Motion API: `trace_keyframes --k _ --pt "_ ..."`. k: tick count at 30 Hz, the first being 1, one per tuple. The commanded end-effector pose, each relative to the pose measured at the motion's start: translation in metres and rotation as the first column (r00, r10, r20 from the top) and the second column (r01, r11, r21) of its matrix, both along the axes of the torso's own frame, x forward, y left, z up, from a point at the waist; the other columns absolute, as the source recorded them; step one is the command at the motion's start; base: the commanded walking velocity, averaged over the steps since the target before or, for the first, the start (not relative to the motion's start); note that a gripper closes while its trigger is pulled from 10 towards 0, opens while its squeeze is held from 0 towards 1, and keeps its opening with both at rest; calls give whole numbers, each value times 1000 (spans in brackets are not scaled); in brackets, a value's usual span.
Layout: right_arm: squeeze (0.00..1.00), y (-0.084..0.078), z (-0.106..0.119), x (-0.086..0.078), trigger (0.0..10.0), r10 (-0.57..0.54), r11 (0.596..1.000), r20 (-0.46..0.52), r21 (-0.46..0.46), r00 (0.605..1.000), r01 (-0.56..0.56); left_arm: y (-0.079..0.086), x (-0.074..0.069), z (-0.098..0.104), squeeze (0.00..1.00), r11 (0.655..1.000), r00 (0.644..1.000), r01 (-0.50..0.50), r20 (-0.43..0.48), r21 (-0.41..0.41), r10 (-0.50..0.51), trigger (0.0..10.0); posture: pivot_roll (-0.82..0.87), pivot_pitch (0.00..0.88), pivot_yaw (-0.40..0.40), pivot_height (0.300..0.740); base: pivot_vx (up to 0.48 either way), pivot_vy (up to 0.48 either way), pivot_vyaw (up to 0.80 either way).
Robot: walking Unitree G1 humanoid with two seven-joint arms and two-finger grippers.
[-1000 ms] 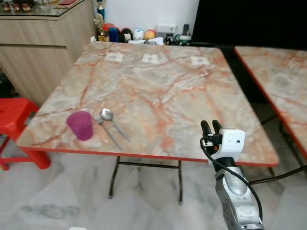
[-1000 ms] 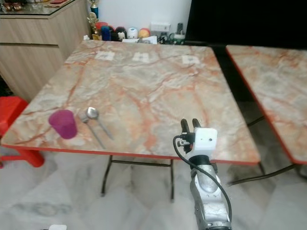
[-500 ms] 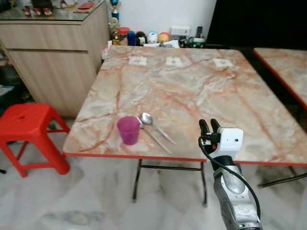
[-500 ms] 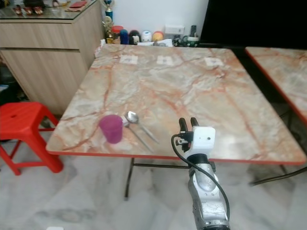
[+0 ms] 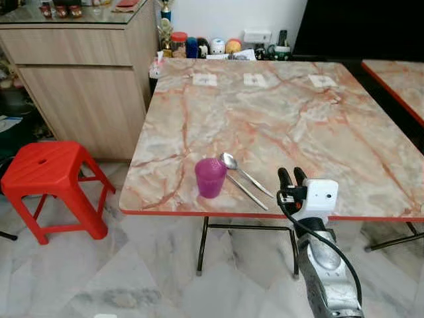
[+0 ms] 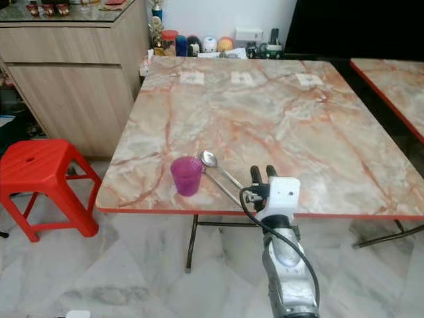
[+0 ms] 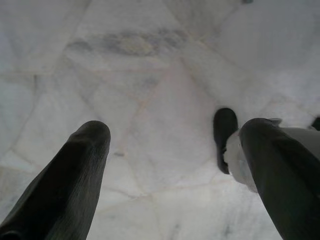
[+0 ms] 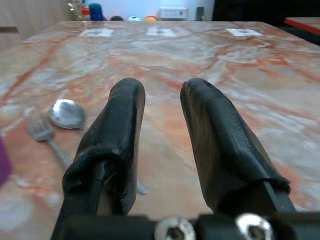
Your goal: Setting the table
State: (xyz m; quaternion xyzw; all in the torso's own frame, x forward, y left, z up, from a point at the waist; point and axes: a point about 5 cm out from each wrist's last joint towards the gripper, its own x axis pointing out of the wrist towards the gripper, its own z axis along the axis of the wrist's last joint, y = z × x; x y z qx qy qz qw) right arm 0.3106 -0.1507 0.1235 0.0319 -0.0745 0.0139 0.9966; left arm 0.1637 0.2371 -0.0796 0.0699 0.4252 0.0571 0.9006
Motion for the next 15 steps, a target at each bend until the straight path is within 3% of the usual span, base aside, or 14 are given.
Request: trace_keyframes --k 1,6,12,15 --pt "0 -5 -1 -1 10000 -16 1000 -4 1 1000 16 -2 -5 -3 0 1000 1000 -2 -22 -10 2 10000 31 106 -41 740 0 0 0" --pt "0 -15 -11 -9 10000 -93 996 -41 -19 995 92 -2 -5 -3 0 1000 1000 -1 -18 -14 1 10000 32 106 -42 740 0 0 0" --pt "0 -44 -26 -35 10000 -268 963 -77 -44 960 266 -3 -4 -3 0 1000 1000 1 -14 -13 -1 10000 31 105 -46 740 0 0 0" --pt "0 -55 -46 -48 10000 -318 948 -169 -79 933 309 -3 -4 -3 0 1000 1000 4 -13 -12 -4 10000 21 104 -46 740 0 0 0"
